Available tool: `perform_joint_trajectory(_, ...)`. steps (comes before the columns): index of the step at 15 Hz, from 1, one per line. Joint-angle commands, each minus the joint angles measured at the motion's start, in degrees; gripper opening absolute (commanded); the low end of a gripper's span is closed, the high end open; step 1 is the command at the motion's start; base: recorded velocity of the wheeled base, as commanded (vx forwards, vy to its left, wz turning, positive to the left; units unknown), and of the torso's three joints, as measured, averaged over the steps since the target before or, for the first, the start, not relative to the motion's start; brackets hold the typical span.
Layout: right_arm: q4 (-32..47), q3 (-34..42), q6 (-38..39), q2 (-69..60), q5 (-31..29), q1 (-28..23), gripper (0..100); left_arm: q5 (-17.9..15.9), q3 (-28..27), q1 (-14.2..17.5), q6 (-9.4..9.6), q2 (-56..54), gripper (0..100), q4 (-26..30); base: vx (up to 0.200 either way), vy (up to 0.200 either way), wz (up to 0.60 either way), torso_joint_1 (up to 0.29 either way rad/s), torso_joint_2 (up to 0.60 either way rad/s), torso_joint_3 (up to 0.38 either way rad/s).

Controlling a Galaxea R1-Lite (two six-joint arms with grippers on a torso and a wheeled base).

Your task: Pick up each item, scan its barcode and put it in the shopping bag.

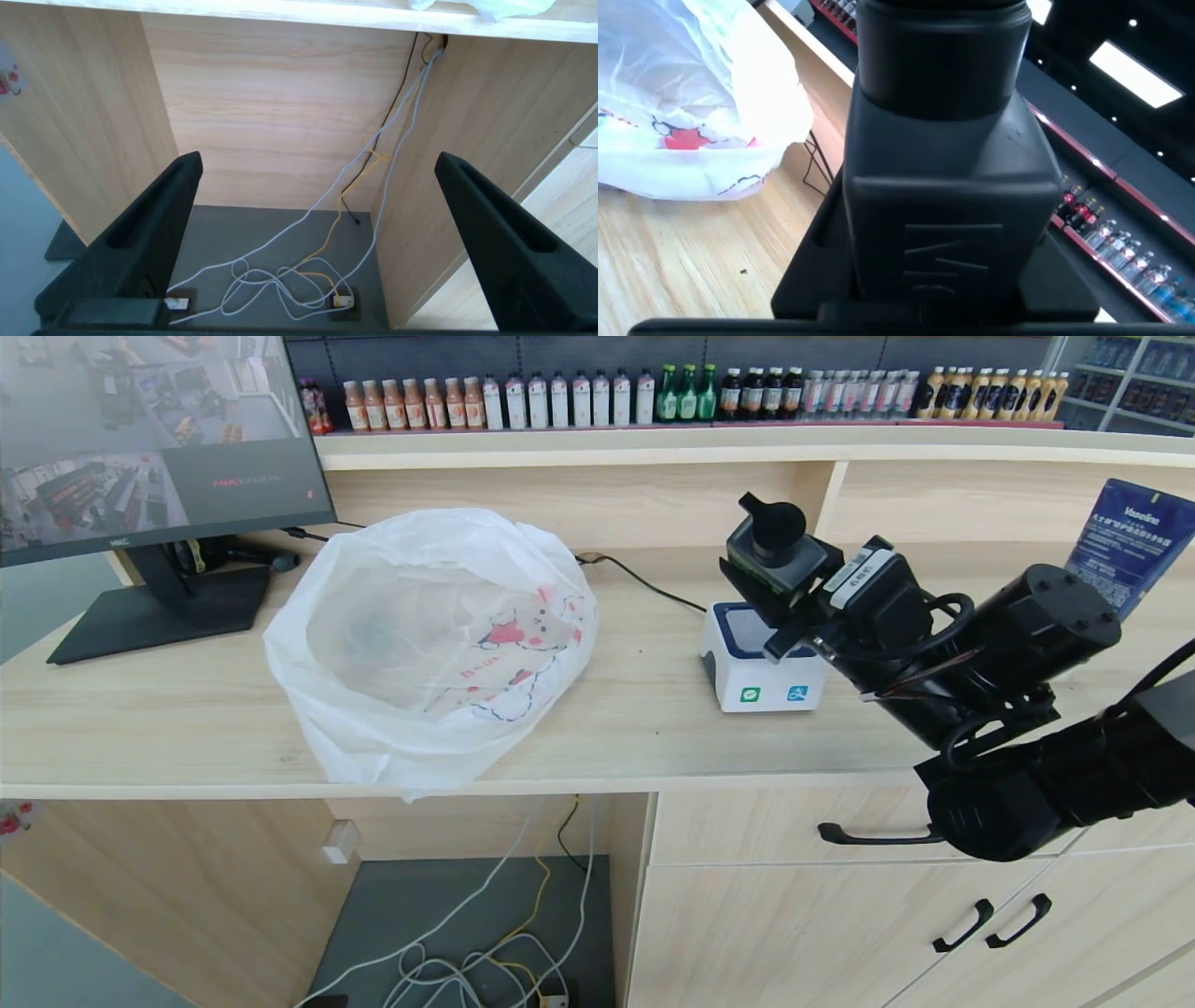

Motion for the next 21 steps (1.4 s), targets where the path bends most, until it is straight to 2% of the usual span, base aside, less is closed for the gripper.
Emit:
perform_joint_trajectory(1,0.0,-0.4,0.0,1.3,0.0,-1.1,0,0.0,0.0,0.0,0.0,0.0,100,0.0,0.0,0.0,0.0,0.0,0.0,0.0)
perform_joint_trajectory(8,0.0,-3.5,0.6,4.8,-0.2,-5.1,0,0.0,0.0,0.1,0.0,0.0,100,0.0,0.0,0.0,0.0,0.0,0.0,0.0)
perform_joint_trajectory(21,0.0,-3.0,0.3,5.3,-0.1,-5.1,0,0.0,0.0,0.0,0.0,0.0,100,0.0,0.0,0.0,0.0,0.0,0.0,0.0)
